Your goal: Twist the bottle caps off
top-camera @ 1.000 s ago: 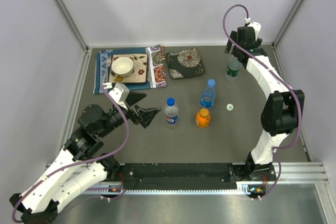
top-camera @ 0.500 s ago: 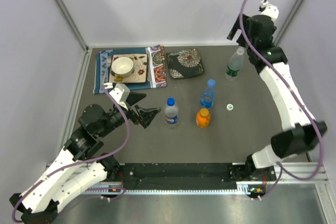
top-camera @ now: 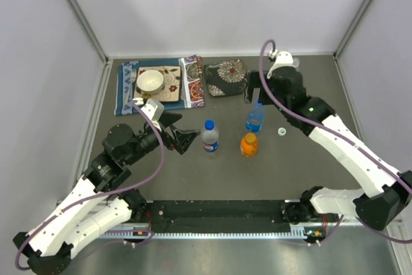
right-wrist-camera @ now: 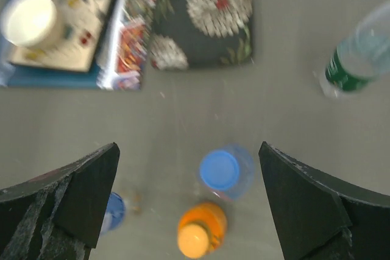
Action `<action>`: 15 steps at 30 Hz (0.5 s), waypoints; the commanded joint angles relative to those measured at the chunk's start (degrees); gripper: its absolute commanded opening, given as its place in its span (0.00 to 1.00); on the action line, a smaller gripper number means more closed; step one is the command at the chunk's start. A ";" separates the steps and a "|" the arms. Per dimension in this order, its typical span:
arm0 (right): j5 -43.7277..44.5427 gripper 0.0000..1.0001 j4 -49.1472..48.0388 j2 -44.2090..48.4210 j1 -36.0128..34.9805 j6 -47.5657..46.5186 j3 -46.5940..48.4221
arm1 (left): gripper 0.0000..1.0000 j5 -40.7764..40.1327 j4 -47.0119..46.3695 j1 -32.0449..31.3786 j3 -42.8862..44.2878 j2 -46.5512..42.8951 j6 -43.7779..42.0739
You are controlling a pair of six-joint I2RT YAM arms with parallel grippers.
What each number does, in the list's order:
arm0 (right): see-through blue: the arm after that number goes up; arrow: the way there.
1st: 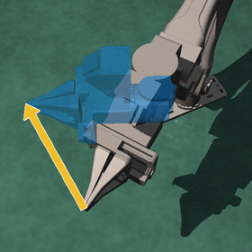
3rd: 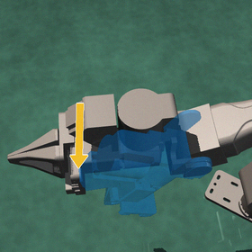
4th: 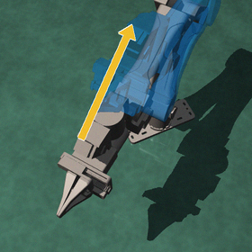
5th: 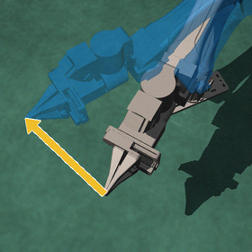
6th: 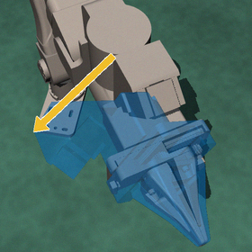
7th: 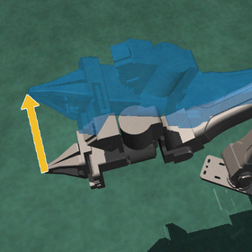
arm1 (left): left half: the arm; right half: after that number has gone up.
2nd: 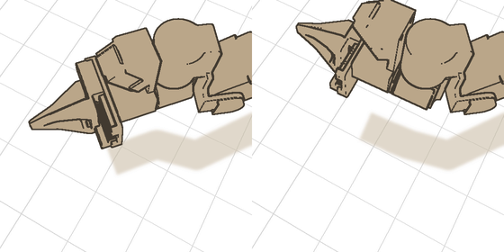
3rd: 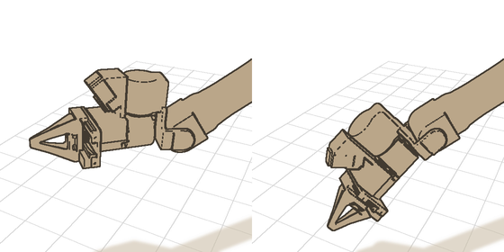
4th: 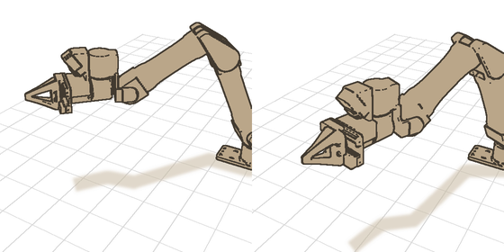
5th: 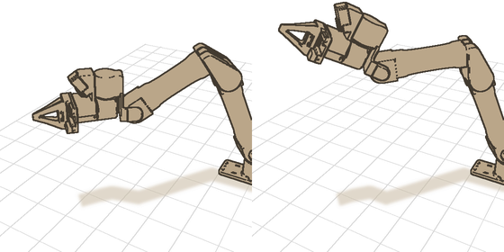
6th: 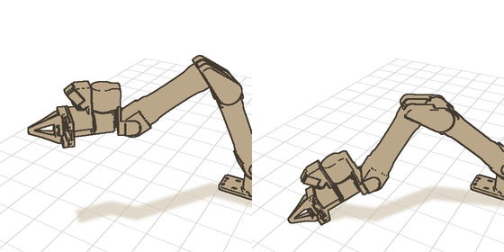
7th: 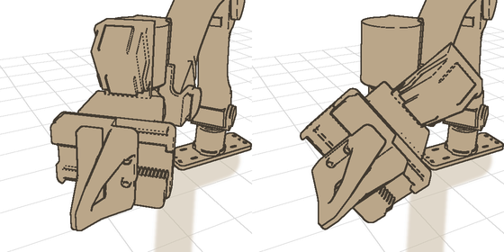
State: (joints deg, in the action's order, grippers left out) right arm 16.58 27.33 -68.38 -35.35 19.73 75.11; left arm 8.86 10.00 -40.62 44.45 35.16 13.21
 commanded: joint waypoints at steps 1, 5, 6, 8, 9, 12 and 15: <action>5.03 0.98 0.44 -0.35 -0.59 0.14 -2.95 | 0.98 -0.95 -2.18 -0.25 1.96 0.61 1.46; 6.10 0.98 0.53 -3.24 -0.59 -0.21 -3.13 | 0.98 -0.78 -2.18 -0.25 1.78 1.32 2.52; 6.45 0.98 0.36 -3.86 -0.59 -0.04 -3.22 | 0.98 -0.60 -2.26 -0.25 1.78 1.58 2.69; 6.71 0.98 0.44 -4.65 -0.51 0.40 -3.30 | 0.98 -0.25 -2.27 -0.16 1.78 1.76 3.05; 6.80 0.98 0.35 -5.35 -0.59 0.49 -3.57 | 0.98 -0.16 -2.35 -0.25 1.78 1.84 2.96; 8.03 0.93 0.35 -6.50 -0.59 1.71 -4.44 | 0.98 -0.07 -2.27 -0.25 1.70 1.85 2.96; 7.86 0.88 0.09 -7.64 -0.59 2.86 -5.06 | 0.98 0.10 -2.35 -0.25 1.52 1.85 2.70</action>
State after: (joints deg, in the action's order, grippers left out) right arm 22.81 29.10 -74.89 -35.53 20.69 70.63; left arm 8.32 10.15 -40.62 44.45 37.08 15.33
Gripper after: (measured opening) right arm 0.901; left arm 0.985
